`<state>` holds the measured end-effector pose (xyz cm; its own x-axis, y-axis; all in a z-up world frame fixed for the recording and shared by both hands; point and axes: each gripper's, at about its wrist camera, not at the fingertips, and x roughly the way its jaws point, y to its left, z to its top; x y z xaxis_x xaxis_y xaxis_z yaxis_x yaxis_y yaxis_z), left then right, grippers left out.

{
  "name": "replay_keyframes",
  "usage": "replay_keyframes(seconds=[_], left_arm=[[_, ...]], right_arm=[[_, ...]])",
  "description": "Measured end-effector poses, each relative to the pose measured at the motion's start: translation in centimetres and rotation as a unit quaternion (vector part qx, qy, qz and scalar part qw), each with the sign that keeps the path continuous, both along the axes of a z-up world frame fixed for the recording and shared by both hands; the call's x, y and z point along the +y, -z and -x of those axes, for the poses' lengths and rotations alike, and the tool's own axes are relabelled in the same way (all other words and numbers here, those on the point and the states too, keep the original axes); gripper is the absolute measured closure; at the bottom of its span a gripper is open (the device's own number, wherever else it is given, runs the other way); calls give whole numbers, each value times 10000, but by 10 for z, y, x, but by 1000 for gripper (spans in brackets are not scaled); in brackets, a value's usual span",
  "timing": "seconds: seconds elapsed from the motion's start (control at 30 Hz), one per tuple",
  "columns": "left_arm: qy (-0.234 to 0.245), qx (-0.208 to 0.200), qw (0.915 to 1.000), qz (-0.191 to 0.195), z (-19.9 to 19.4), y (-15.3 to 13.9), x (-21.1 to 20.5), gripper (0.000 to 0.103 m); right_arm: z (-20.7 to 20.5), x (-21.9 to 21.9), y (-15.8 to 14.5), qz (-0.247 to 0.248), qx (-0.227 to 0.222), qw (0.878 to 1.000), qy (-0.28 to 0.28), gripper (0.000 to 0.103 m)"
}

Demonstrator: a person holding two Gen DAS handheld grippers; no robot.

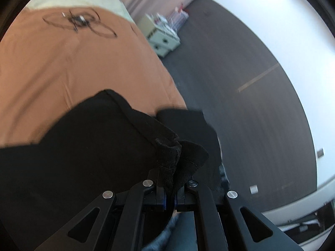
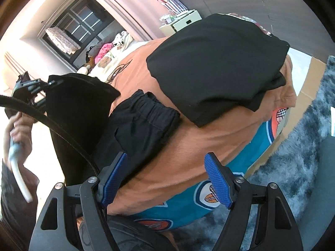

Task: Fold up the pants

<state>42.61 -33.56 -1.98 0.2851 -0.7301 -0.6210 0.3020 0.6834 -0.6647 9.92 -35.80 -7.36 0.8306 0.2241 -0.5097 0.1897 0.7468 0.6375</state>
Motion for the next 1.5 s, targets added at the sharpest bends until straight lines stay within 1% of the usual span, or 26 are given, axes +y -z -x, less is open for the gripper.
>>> replay_keyframes(seconds=[0.17, 0.3, 0.33, 0.4, 0.47, 0.53, 0.57, 0.6, 0.63, 0.67, 0.7, 0.73, 0.8, 0.87, 1.0, 1.1, 1.17, 1.23, 1.33, 1.43, 1.47, 1.5], left_arm=[[307, 261, 9991, -108, 33, 30, -31, 99], [425, 260, 9984, -273, 54, 39, -46, 99], [515, 208, 9978, -365, 63, 41, -53, 99], [711, 92, 9948, -720, 71, 45, -64, 97], [1038, 155, 9869, -1223, 81, 54, -76, 96], [1161, 211, 9846, -1293, 81, 58, -74, 88], [1193, 288, 9851, -1203, 83, 59, -68, 70], [1179, 344, 9866, -1075, 82, 58, -61, 47], [1135, 336, 9885, -937, 82, 57, -52, 36], [1075, 269, 9902, -846, 84, 53, -45, 24], [1008, 160, 9916, -790, 86, 48, -38, 22], [927, 45, 9926, -783, 88, 42, -27, 22], [820, -5, 9936, -774, 86, 36, -12, 22], [618, -78, 9954, -727, 85, 31, 12, 22], [240, -182, 9964, -796, 81, 25, 53, 22], [-87, -261, 9961, -835, 80, 24, 89, 22], [-342, -280, 9955, -841, 80, 24, 118, 22], [-525, -301, 9945, -856, 81, 27, 135, 22], [-913, -290, 9912, -914, 83, 34, 176, 22], [-1250, -237, 9873, -954, 87, 42, 212, 22], [-1385, -201, 9854, -967, 90, 45, 226, 22], [-1485, -176, 9838, -989, 93, 47, 237, 22]], right_arm=[[7, -4, -3, -60, 16, 10000, 15, 28], [11, -7, -5, -89, -36, 10000, 15, 28], [12, -9, -3, -109, -55, 9999, 14, 28], [14, -12, -3, -155, -75, 9999, 18, 28], [15, -14, 0, -205, -93, 9997, 10, 28], [16, -13, 2, -233, -129, 9996, -16, 28], [17, -11, 2, -242, -144, 9996, -33, 28], [16, -10, 2, -257, -164, 9995, -65, 28], [16, -7, 4, -273, -181, 9994, -92, 28], [14, -5, 4, -290, -194, 9993, -125, 28], [13, -1, 4, -310, -222, 9991, -158, 28], [10, 1, 3, -333, -261, 9989, -217, 28], [6, 7, 4, -351, -292, 9986, -277, 28], [-1, 14, 3, -364, -338, 9980, -403, 28], [-20, 26, 2, -356, -385, 9967, -616, 28], [-34, 27, 9, -481, -349, 9957, -710, 28], [-43, 27, 17, -618, -259, 9951, -734, 28], [-52, 25, 27, -836, -188, 9935, -751, 28], [-64, 22, 35, -1043, -162, 9910, -819, 28], [-76, 15, 35, -1099, -172, 9904, -819, 28], [-77, 12, 34, -1074, -192, 9909, -786, 35], [-78, 10, 32, -1042, -199, 9915, -752, 40]])
